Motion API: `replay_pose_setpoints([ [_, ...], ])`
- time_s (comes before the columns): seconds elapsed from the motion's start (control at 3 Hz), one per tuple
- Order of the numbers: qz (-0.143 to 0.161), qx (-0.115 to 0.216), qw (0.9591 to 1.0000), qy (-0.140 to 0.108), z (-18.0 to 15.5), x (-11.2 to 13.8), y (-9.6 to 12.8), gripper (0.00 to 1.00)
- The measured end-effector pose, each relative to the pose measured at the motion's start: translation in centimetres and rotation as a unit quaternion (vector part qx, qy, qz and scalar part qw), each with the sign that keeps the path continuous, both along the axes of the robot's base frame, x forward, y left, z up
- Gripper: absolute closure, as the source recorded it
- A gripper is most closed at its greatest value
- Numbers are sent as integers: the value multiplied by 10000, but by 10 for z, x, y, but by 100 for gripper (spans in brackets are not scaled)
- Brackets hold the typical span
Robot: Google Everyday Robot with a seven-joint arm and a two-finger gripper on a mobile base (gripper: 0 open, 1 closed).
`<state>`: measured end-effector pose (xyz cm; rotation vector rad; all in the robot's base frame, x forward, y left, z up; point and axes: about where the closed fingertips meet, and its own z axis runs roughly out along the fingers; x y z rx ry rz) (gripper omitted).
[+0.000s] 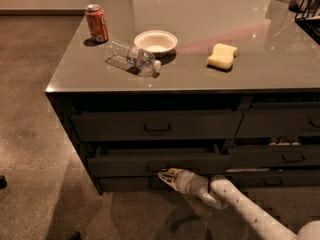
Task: Close middle drawer
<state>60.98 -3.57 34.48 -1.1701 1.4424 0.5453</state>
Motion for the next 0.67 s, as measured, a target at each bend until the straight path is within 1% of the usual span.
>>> replay_pose_setpoints([
  [0.33,-52,44,10000,-39,-1,27,-11,100],
  [0.67,-63,59,10000,-27,-2,34,-12,100],
])
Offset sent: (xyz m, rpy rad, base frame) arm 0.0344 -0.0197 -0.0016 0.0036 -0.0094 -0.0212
